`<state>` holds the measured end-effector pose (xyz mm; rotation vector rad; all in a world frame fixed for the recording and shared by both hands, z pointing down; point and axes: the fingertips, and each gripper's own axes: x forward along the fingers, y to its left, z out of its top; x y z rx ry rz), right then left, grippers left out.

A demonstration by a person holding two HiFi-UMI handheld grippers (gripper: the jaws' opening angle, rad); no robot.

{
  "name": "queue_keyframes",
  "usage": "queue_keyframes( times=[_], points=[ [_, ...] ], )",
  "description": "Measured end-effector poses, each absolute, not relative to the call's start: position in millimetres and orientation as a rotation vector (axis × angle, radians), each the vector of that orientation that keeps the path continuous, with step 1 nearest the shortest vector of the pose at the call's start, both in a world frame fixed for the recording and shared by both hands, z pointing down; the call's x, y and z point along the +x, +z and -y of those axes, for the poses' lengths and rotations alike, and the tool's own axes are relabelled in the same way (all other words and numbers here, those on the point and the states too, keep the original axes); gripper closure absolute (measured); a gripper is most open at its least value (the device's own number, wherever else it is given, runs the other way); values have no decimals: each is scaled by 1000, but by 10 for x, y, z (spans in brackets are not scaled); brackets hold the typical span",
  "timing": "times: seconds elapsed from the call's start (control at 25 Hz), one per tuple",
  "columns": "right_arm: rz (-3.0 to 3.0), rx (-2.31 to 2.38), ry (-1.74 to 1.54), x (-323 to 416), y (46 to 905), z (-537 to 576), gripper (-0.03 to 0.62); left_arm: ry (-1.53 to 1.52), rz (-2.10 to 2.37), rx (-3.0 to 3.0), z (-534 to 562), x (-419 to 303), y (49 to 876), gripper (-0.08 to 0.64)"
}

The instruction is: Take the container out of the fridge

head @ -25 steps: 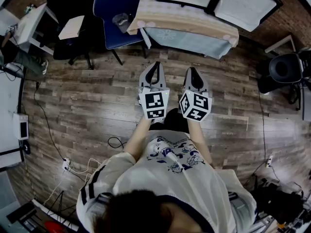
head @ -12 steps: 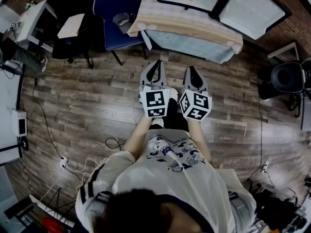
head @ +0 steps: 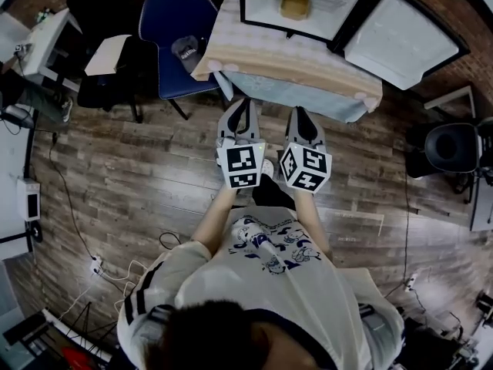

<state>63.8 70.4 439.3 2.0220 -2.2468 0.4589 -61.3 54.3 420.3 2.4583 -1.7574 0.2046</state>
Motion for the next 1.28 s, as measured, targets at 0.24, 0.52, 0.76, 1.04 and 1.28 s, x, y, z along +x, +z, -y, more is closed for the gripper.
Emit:
queue_keyframes(
  times=[0.24,0.52,0.76,1.04,1.28],
  points=[
    [2270,1987,454,892,4332,-13,544,188,1788,2436,109,-340,4130,538],
    [2280,1970,480,1158,4388,603,545,191,1795,2411,702,-82,4188,538],
    [2263,1966,519,1295,4504,971,543,205,1797,2386,1057,25,4250,538],
    [2237,1965,562,1329,4627,1301,544,239,1776,2370,1416,44,4367,538],
    [2203,1982,581,1379,4698,1711,543,247,1739,2385,1862,114,4429,538]
  ],
)
